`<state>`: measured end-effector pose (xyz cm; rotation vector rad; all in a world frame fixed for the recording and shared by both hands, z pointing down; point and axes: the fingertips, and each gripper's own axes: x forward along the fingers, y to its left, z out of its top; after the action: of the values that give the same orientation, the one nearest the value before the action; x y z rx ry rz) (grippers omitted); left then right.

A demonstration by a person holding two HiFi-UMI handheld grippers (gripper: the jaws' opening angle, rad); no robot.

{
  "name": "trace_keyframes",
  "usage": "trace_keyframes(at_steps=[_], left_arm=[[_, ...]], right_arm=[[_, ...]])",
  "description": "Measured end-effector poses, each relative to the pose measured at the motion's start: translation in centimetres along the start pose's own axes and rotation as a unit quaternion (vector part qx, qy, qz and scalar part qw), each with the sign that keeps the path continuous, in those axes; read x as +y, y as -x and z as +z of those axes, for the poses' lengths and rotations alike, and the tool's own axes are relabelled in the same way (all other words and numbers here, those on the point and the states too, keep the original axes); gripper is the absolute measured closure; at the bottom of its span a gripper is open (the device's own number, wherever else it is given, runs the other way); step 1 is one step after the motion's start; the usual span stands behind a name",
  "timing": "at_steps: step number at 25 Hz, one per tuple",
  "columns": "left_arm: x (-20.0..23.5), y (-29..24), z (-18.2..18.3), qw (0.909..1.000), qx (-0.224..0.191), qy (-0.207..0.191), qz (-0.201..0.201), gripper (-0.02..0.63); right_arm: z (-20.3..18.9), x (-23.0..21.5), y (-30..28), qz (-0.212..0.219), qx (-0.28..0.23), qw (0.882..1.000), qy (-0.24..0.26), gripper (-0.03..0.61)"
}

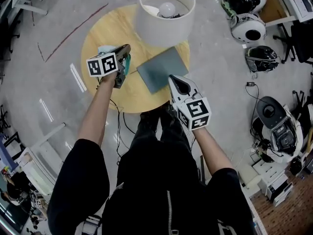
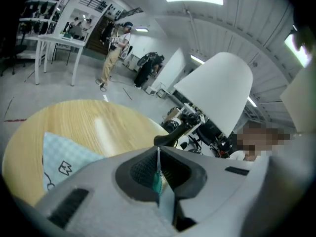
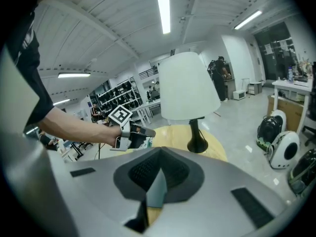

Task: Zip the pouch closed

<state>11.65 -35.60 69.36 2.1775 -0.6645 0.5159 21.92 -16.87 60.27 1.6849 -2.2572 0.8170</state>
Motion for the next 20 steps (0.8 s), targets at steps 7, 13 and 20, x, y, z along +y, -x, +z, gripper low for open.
trace_keyframes(at_steps=[7,13,20], left_arm=[[0.3,7.0,4.3,0.9951,-0.092,-0.032,0.017,0.6],[-0.5,13.0,6.8,0.9866,-0.161,-0.024,0.017,0.6],[-3.5,19.6,7.6,0.9775,-0.206,-0.045,0.002,0.6]], right_arm=[[2.7,4.2,-1.4,0.041,-0.012,0.998,0.038,0.574],[5.5,7.8,-2.1,0.075,-0.028,0.995,0.067,0.574],[8.5,13.7,-2.2,0.127,-0.049,0.986,0.093,0.574]])
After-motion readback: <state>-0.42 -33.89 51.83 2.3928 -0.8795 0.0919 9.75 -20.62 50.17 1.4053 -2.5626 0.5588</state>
